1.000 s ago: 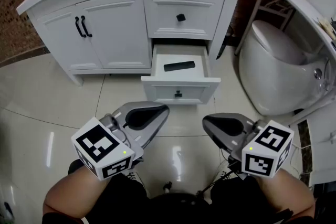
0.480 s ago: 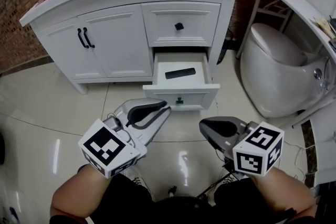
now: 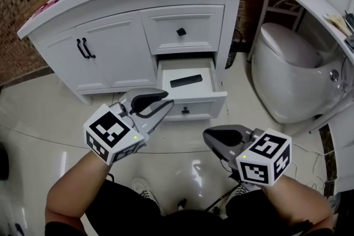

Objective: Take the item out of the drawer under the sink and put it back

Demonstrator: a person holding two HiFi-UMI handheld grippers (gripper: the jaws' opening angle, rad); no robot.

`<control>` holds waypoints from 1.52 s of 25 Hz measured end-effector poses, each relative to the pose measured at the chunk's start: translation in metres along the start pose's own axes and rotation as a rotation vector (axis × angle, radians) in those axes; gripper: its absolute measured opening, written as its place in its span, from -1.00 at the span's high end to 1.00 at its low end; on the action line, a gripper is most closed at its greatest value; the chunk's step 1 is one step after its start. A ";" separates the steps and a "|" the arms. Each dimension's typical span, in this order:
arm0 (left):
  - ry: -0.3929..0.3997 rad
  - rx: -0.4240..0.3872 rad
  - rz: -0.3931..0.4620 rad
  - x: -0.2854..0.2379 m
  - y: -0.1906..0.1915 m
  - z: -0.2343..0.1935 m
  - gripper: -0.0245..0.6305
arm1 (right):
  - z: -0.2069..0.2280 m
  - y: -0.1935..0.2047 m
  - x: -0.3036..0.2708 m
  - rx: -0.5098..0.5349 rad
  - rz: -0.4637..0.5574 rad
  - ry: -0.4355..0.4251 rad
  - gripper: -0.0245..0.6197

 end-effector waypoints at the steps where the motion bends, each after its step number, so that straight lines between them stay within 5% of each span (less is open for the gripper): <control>1: -0.009 -0.009 -0.007 -0.005 -0.002 -0.007 0.66 | 0.003 0.001 0.000 -0.005 -0.003 0.005 0.91; 8: -0.010 -0.081 -0.046 -0.058 0.009 -0.053 0.66 | 0.024 0.001 -0.003 -0.034 -0.004 0.026 0.91; 18: 0.035 -0.181 -0.236 -0.132 0.054 -0.097 0.54 | 0.021 0.002 -0.004 -0.027 -0.010 -0.017 0.91; 38: 0.255 -0.146 -0.510 -0.241 0.148 -0.111 0.25 | 0.030 -0.001 -0.003 -0.087 -0.010 -0.070 0.91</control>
Point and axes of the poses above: the fingertips, and each gripper's own axes: x backward along the fingers, z to its right, y out of its underside, the point moved 2 cm from there along x, backward along the fingers, and after that the axes turned 1 degree about -y, right-handed, at the moved point
